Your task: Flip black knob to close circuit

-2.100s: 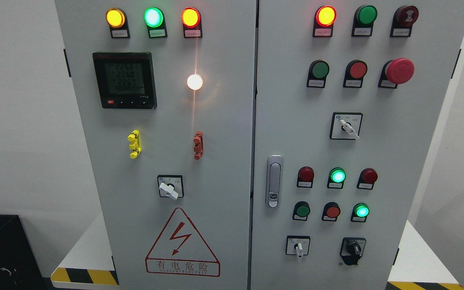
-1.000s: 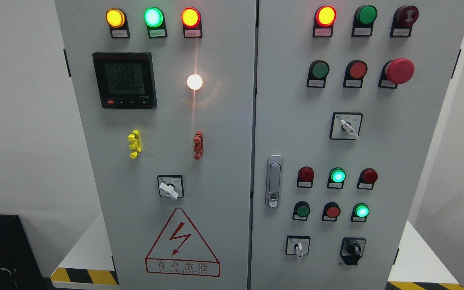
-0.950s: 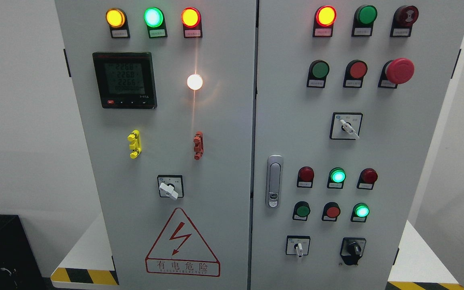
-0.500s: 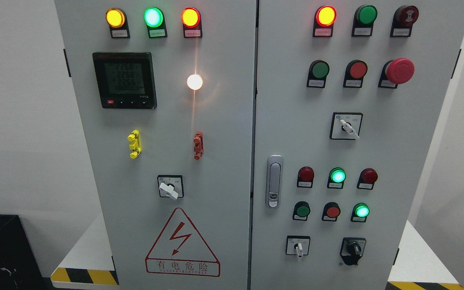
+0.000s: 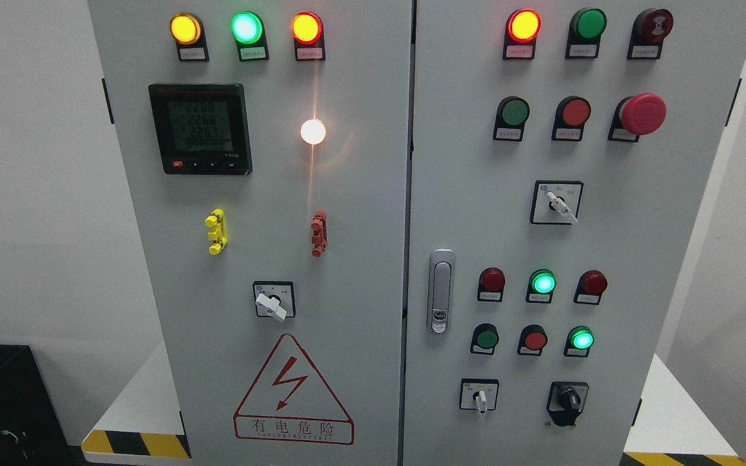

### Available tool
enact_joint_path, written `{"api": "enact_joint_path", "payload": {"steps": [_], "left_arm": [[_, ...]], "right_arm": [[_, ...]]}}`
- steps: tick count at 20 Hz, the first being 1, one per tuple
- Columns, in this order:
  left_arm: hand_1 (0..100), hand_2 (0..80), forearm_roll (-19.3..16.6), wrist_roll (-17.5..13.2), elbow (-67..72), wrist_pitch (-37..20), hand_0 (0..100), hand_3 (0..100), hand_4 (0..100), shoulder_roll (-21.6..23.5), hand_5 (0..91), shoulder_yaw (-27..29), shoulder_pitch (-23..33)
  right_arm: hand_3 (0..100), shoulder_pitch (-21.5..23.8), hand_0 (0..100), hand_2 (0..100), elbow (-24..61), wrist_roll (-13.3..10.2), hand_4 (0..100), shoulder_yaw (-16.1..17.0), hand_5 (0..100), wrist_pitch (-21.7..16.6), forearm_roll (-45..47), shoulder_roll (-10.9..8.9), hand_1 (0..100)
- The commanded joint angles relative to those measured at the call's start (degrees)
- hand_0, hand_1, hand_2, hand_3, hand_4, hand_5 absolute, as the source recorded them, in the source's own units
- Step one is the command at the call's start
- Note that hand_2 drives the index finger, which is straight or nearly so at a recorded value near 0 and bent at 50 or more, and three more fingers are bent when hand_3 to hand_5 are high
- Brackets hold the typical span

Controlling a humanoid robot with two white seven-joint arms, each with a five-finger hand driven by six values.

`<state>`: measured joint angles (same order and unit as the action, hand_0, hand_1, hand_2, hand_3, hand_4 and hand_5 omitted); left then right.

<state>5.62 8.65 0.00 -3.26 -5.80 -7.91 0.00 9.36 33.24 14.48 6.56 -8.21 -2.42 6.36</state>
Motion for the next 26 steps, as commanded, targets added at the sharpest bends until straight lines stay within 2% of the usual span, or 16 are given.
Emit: {"api": "enact_joint_path", "payload": {"steps": [1,2,4,13,16,20,22,26], "left_arm": [[56,0.0,0.00,-0.03,-1.67,0.01,12,0,0,0.00,0.0,0.00,1.32],[56,0.0,0.00,-0.03,-1.67,0.01,12,0,0,0.00,0.0,0.00,1.32],[56,0.0,0.00,-0.03,-1.67,0.01,12,0,0,0.00,0.0,0.00,1.32],[56,0.0,0.00,-0.03,-1.67,0.01,12,0,0,0.00,0.0,0.00,1.32],[56,0.0,0.00,-0.03,-1.67,0.01,12,0,0,0.00,0.0,0.00,1.32],[56,0.0,0.00,-0.03,-1.67,0.01,12,0,0,0.00,0.0,0.00,1.32],[56,0.0,0.00,-0.03,-1.67,0.01,12,0,0,0.00,0.0,0.00,1.32],[56,0.0,0.00,-0.03,-1.67,0.01,12,0,0,0.00,0.0,0.00,1.32]], "right_arm": [[66,1.09,0,43,16.05,-2.88,57,1.35,40,-0.75,-5.39,0.14,0],[68,1.09,0,43,17.11,-3.40,58,1.43,41,-1.10,-6.36,0.14,0],[74,1.18,0,50,19.04,-4.37,63,1.69,49,-1.90,-8.82,0.14,0],[83,1.62,0,64,28.18,-9.38,72,2.05,65,-4.45,-23.85,0.14,0],[87,1.71,0,69,31.26,-11.22,76,1.96,72,-4.10,-27.80,0.14,0],[93,1.62,0,77,35.04,-16.14,85,1.44,83,-3.92,-35.01,0.05,0],[96,1.80,0,80,38.02,-16.68,87,1.17,88,-3.57,-36.16,0.05,0],[99,1.36,0,83,43.04,-17.91,91,-0.85,94,1.08,-36.43,-0.65,0]]}}
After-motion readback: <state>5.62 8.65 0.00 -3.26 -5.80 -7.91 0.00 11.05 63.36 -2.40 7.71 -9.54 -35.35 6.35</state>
